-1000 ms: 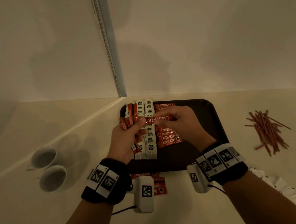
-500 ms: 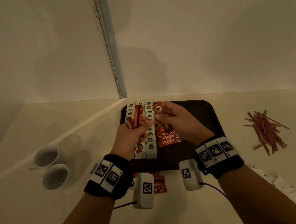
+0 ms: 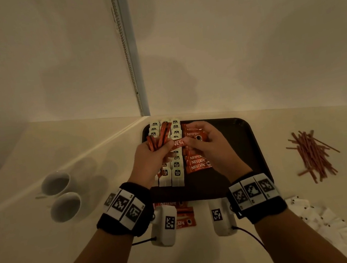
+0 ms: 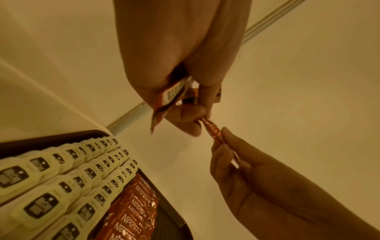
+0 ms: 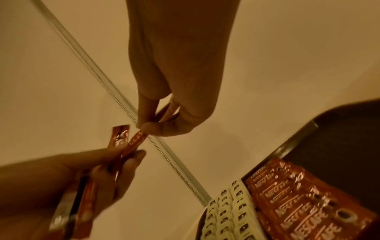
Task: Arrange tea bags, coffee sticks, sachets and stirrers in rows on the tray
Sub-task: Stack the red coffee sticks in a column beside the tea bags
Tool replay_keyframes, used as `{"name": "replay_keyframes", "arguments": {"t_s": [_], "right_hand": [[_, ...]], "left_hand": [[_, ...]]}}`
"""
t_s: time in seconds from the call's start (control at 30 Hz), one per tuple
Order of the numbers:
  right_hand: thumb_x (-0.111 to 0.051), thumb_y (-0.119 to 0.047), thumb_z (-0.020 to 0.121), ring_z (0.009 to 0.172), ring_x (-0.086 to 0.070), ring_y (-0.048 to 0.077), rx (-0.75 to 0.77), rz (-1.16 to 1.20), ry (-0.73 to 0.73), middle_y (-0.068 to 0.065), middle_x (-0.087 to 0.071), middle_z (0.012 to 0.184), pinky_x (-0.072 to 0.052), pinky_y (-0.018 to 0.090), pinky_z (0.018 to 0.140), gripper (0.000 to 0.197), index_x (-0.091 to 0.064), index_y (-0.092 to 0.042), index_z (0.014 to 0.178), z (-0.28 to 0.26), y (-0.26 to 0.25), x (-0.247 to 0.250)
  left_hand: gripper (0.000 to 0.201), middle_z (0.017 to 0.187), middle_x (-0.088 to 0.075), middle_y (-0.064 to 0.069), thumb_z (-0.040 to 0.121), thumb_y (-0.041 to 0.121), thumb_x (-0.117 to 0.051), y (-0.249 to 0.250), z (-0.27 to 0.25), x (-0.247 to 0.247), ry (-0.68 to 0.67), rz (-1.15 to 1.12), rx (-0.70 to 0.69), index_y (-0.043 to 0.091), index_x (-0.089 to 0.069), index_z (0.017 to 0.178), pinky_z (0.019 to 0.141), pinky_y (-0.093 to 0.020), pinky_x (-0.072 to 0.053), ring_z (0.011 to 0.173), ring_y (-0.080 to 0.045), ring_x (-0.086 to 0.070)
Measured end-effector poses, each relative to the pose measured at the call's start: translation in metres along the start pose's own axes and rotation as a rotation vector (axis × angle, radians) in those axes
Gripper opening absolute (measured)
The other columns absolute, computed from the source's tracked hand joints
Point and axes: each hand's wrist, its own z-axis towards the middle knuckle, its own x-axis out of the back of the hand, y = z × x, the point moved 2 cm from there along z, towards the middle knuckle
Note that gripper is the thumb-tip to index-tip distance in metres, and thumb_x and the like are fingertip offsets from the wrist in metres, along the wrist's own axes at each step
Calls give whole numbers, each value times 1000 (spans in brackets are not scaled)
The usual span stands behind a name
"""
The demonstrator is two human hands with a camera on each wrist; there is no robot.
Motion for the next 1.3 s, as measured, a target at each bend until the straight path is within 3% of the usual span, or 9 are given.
{"name": "replay_keyframes", "arguments": {"t_s": [0.1,0.2,0.3,0.47,0.57,0.73,0.9,1.07,1.3], "right_hand": [[-69,-14,82,95,-65,23,47,-92,13,9,-61,114,-55,27,73,24,-61,-12,104,-6,-1,-5],[-70,-9,80,92,-66,22,40,-125,25,11,-63,110,-56,25,70,17,-65,-9,96,-9,-3,-4],[-68,-8,81,91,-67,20,29,-133,8,7,-66,107,-58,29,76,14,-68,-13,95,-12,-4,1],[-59,-7,87,90,-67,18,-13,-121,-9,4,-67,104,-57,26,77,17,-67,-12,102,-14,-3,12],[-49,-4,93,84,-68,12,-33,-122,-26,1,-68,99,-56,23,76,22,-64,-10,108,-14,-5,19],[-58,-13,89,89,-67,16,52,-324,27,4,-69,100,-56,27,76,16,-65,-16,103,-12,-8,34],[-58,-12,89,91,-66,13,64,-414,25,-1,-68,98,-55,27,77,14,-65,-19,99,-3,-4,42],[-54,-9,91,78,-60,6,-98,-588,68,-2,-62,94,-47,16,62,9,-59,-16,95,15,34,79],[-60,-11,88,95,-59,13,-359,-843,-26,-1,-60,104,-47,22,76,14,-58,-24,90,27,105,102]], "left_hand": [[14,92,-70,-11,91,12,-61,3,-2,-6,-69,-13,3,5,-64,103,63,-22,-54,69,-16,-69],[10,90,-71,-11,90,13,-63,3,-3,-6,-37,19,-22,10,-66,99,74,-38,-57,67,-15,-70],[9,91,-72,-12,89,12,-64,2,-4,-5,-13,10,-41,10,-67,98,76,-39,-56,67,-17,-70],[15,82,-72,-7,88,13,-65,-2,-5,-2,43,-22,-26,7,-67,102,81,-55,-51,71,-24,-69],[21,80,-73,-9,88,13,-65,-6,-2,2,89,-50,-16,2,-66,106,73,-42,-54,72,-22,-70],[17,91,-72,-9,90,14,-63,-9,0,2,79,-45,-10,8,-66,105,55,-22,-54,66,-14,-70],[12,86,-72,-2,92,22,-61,-13,-1,1,72,-39,19,15,-66,101,51,-22,-52,57,-14,-66],[20,73,-67,-2,91,29,-62,-22,3,19,158,-106,124,11,-67,99,51,-25,-42,48,-9,-53],[24,68,-66,1,91,30,-61,-30,6,37,167,-148,202,8,-66,101,49,-22,-37,48,-10,-50]]}}
